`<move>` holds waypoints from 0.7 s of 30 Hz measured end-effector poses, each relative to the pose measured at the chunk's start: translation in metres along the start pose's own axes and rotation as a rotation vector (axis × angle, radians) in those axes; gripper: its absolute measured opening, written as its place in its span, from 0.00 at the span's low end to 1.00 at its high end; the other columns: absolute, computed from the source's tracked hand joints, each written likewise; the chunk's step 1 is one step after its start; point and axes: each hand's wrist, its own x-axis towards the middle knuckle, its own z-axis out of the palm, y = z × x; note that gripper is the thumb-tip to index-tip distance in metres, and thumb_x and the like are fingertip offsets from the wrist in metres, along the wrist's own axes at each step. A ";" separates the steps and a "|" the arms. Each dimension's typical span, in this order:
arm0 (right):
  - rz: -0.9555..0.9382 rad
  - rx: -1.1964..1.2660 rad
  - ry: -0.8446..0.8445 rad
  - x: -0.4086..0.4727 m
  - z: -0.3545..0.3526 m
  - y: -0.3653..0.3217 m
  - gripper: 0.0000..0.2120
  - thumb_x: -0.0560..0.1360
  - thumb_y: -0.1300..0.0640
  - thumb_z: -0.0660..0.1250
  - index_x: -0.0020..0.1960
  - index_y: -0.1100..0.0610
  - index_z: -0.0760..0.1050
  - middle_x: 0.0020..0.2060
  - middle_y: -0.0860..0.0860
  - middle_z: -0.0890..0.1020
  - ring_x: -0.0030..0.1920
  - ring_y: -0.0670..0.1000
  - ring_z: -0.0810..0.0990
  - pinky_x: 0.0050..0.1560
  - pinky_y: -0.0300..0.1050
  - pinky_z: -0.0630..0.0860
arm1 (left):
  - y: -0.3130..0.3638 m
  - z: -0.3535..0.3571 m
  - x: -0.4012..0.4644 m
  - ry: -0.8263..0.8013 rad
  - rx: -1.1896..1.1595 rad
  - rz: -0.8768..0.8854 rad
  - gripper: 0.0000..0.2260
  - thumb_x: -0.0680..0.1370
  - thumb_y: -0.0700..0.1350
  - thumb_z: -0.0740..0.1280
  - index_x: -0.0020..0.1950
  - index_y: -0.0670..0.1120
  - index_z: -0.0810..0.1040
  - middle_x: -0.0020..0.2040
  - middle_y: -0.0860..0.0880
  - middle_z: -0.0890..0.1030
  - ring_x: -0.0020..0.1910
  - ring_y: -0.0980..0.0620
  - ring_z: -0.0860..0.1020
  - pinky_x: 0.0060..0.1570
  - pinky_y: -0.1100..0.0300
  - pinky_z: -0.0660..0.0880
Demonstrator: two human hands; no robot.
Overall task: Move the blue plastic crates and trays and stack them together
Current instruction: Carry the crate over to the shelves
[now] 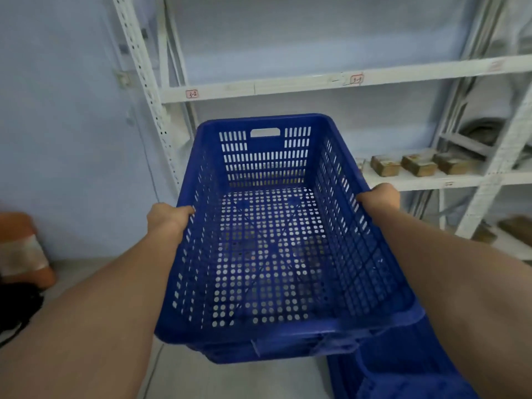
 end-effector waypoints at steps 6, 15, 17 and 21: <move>0.097 -0.008 0.008 0.021 -0.066 0.091 0.07 0.69 0.60 0.65 0.34 0.63 0.73 0.30 0.57 0.75 0.28 0.54 0.74 0.33 0.44 0.73 | 0.010 0.088 -0.067 -0.094 0.034 -0.009 0.13 0.66 0.47 0.75 0.32 0.42 0.75 0.29 0.46 0.76 0.26 0.46 0.76 0.26 0.62 0.71; 0.115 -0.104 -0.004 0.109 -0.163 0.196 0.08 0.70 0.60 0.67 0.36 0.63 0.73 0.28 0.55 0.74 0.27 0.53 0.73 0.24 0.37 0.64 | 0.011 0.225 -0.170 -0.122 -0.012 -0.129 0.14 0.64 0.49 0.76 0.30 0.43 0.74 0.29 0.45 0.78 0.28 0.44 0.78 0.28 0.60 0.74; 0.119 -0.102 -0.011 0.127 -0.176 0.213 0.10 0.71 0.60 0.67 0.33 0.61 0.71 0.28 0.55 0.74 0.28 0.52 0.73 0.24 0.37 0.63 | 0.009 0.250 -0.186 -0.123 -0.013 -0.143 0.14 0.64 0.49 0.76 0.30 0.42 0.75 0.30 0.44 0.79 0.29 0.43 0.79 0.32 0.55 0.78; 0.130 -0.127 -0.024 0.160 -0.192 0.242 0.08 0.71 0.60 0.68 0.36 0.62 0.74 0.28 0.54 0.74 0.27 0.51 0.72 0.25 0.37 0.64 | 0.009 0.290 -0.209 -0.134 -0.005 -0.180 0.13 0.64 0.48 0.76 0.33 0.41 0.77 0.33 0.42 0.80 0.33 0.41 0.80 0.41 0.45 0.82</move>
